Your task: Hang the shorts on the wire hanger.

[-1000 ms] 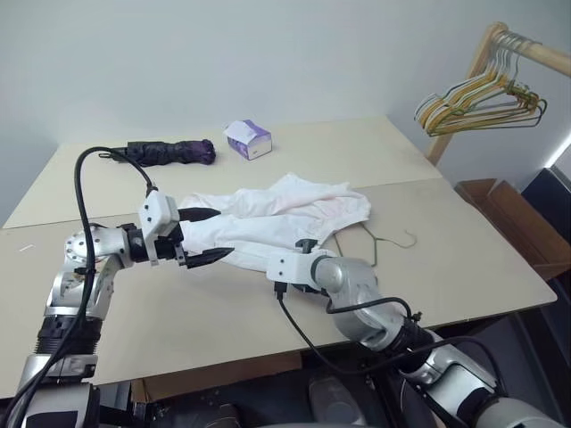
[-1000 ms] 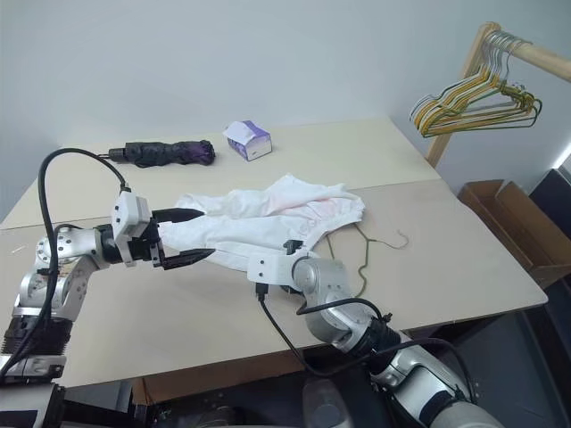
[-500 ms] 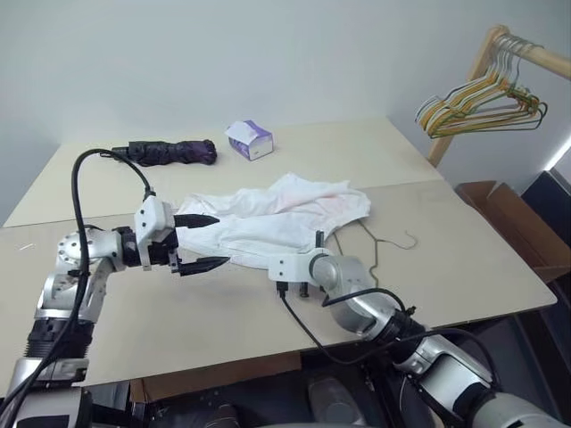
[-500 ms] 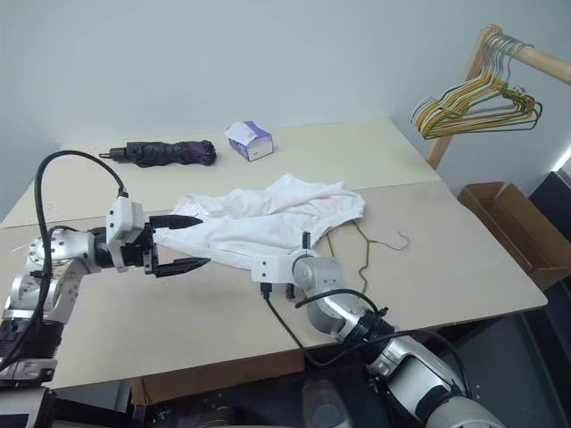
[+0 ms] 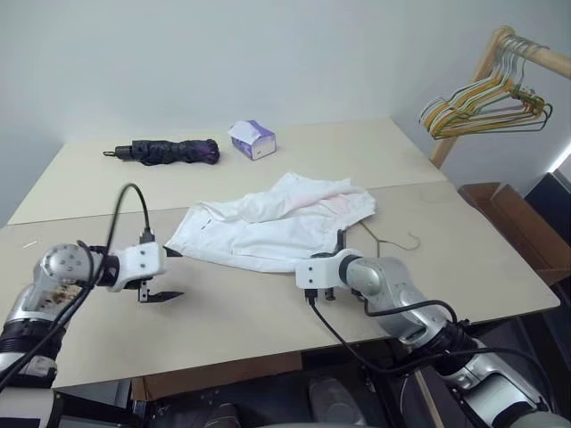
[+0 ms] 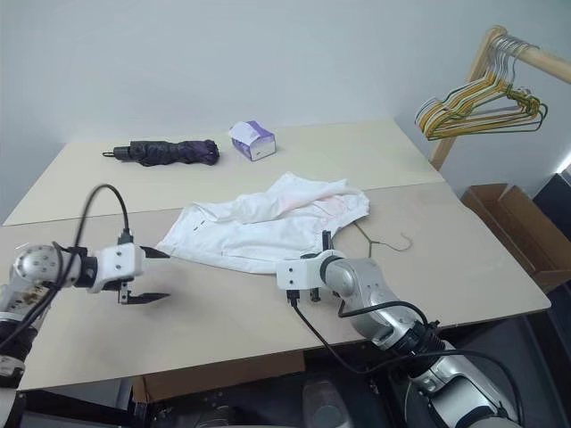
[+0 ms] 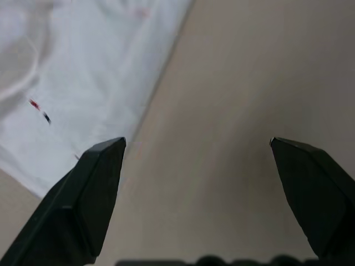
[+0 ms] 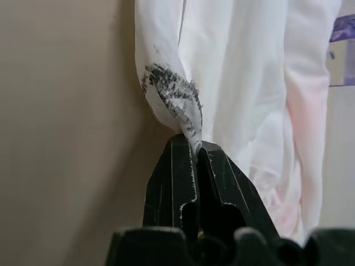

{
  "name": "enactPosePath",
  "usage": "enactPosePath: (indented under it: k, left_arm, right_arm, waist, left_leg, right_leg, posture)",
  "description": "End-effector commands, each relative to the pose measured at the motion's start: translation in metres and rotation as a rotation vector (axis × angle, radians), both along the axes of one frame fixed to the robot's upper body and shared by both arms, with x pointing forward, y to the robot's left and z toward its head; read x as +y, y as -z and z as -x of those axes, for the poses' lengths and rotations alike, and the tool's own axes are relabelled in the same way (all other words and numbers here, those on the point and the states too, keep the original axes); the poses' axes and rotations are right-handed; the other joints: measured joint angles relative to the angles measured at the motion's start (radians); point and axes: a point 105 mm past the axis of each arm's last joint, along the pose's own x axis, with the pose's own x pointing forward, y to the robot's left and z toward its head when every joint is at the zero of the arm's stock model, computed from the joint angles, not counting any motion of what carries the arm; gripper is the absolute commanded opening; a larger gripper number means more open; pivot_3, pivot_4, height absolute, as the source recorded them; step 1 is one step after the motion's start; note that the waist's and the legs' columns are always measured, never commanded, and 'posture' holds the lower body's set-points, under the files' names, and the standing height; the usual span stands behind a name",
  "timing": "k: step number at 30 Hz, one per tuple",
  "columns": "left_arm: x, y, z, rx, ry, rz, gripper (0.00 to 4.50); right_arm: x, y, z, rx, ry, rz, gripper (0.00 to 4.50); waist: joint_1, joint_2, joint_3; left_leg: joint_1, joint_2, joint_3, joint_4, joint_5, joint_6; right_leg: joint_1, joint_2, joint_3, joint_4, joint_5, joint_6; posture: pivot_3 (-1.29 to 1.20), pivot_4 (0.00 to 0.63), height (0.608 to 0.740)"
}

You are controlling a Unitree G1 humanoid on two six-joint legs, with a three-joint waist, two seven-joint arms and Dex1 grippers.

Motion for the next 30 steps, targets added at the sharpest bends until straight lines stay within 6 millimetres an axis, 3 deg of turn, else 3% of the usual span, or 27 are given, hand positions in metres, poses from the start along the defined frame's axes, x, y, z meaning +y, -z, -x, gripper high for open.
enactPosePath:
  k: [1, 8, 16, 19, 30]
  left_arm:
    - [0.001, -0.002, -0.020, -0.116, 0.024, -0.099, 4.50]
    - [-0.003, 0.009, -0.050, -0.215, -0.019, -0.213, 4.50]
    - [-0.007, 0.021, -0.061, -0.223, -0.026, -0.272, 4.50]
    - [-0.011, 0.022, -0.066, -0.252, -0.025, -0.293, 3.90]
    - [-0.017, 0.018, -0.080, -0.317, -0.058, -0.289, 0.21]
  right_arm:
    - [0.002, -0.026, 0.000, -0.068, -0.036, -0.049, 0.05]
    - [-0.006, -0.043, 0.006, -0.091, -0.056, -0.055, 0.05]
    - [-0.008, -0.067, 0.011, -0.112, -0.048, -0.114, 0.05]
    - [-0.008, -0.069, 0.013, -0.111, -0.048, -0.121, 0.00]
    - [-0.011, -0.068, 0.017, -0.093, -0.042, -0.128, 0.00]
  waist:
    - [0.006, 0.000, 0.000]
    - [0.000, 0.002, -0.004]
    - [-0.006, 0.007, -0.010]
    - [-0.006, 0.008, -0.012]
    - [-0.016, 0.009, -0.014]
  left_leg:
    - [0.000, 0.000, 0.000, 0.000, 0.000, 0.000]
    - [0.001, -0.002, -0.001, 0.000, 0.000, 0.000]
    - [0.009, -0.002, -0.001, -0.002, 0.000, 0.000]
    - [0.014, -0.002, -0.002, -0.003, -0.001, -0.002]
    - [0.011, -0.002, -0.002, -0.003, -0.001, -0.001]
  right_leg:
    - [0.001, 0.000, -0.001, 0.000, 0.000, 0.000]
    - [0.003, -0.002, -0.001, 0.000, -0.002, 0.003]
    - [0.011, -0.003, -0.002, 0.000, -0.005, 0.008]
    - [0.018, -0.004, -0.004, -0.003, -0.005, 0.008]
    - [0.016, -0.005, -0.006, -0.004, -0.005, 0.009]
  posture:
    - [-0.25, 0.000, 0.740]
    - [-0.30, 0.000, 0.740]
    - [-0.34, 0.000, 0.740]
    - [-0.35, 0.000, 0.740]
    - [-0.35, 0.000, 0.740]
